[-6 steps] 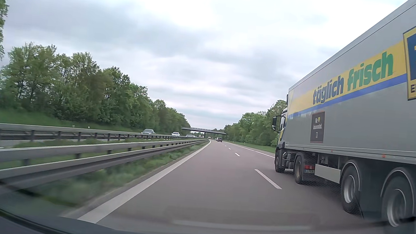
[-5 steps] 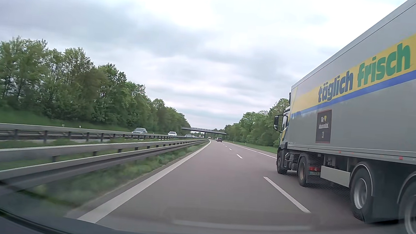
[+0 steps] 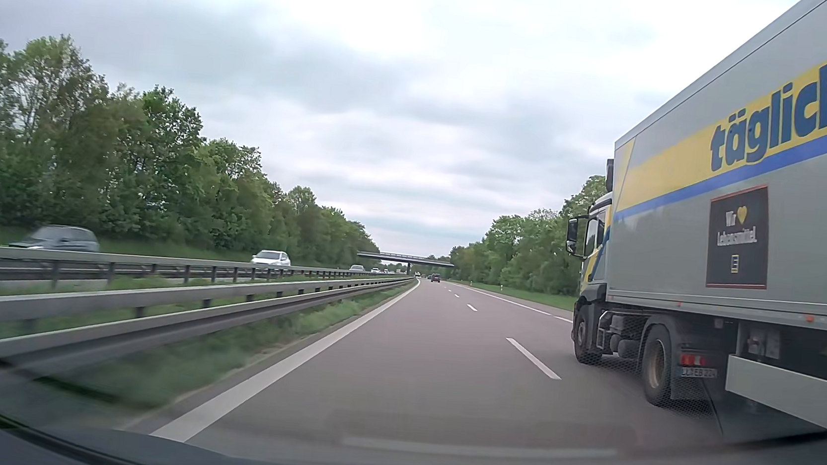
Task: Follow the waypoints while adhering to traffic rules and regulations
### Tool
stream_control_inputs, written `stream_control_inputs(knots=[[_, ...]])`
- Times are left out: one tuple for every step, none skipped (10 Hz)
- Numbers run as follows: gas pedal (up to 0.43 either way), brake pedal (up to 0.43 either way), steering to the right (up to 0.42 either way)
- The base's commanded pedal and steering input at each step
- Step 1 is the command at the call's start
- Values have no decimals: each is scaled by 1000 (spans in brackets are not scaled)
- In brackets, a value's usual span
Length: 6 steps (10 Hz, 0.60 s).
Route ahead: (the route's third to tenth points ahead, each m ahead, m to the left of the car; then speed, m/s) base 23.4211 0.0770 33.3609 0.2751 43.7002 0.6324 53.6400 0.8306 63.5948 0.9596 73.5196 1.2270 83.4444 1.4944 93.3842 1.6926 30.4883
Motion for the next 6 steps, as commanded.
stream_control_inputs(knots=[[157,0,-2],[157,0,-2],[157,0,-2],[157,0,-2],[157,0,-2],[157,0,-2]])
